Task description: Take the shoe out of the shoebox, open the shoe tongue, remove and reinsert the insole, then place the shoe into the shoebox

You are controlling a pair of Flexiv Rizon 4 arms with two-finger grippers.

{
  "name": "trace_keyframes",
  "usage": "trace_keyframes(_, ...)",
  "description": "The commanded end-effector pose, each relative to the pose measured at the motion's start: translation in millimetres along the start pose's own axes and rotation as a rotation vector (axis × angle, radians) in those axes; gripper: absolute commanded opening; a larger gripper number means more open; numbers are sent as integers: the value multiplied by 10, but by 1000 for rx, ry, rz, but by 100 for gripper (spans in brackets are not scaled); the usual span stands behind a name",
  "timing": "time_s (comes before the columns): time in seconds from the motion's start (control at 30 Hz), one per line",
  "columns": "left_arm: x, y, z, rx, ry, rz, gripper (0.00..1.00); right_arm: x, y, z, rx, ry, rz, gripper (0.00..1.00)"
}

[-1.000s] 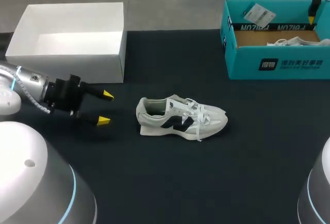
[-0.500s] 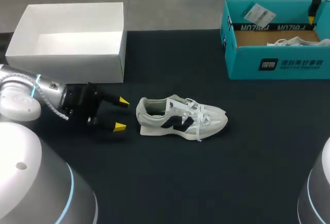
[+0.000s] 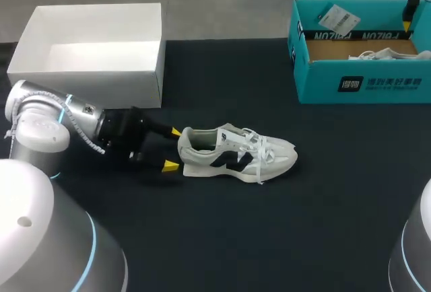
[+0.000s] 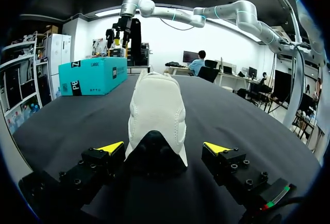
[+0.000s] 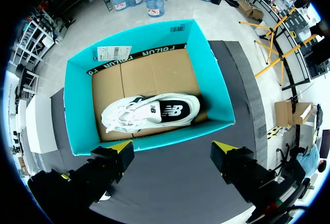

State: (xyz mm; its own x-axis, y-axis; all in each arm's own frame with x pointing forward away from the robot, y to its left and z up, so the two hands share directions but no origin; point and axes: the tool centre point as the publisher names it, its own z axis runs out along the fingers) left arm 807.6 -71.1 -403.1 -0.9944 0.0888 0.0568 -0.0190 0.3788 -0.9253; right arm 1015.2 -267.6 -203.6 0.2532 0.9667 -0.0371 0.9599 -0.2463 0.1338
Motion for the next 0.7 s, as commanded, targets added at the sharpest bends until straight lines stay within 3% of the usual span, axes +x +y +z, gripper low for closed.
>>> trace_keyframes(0.03,-31,-17,106,0,4,0,100,2,-7,0,-1,0,1,100)
trace_keyframes(0.7,-67,29,383,1,12,-21,100,2,-7,0,-1,0,1,100)
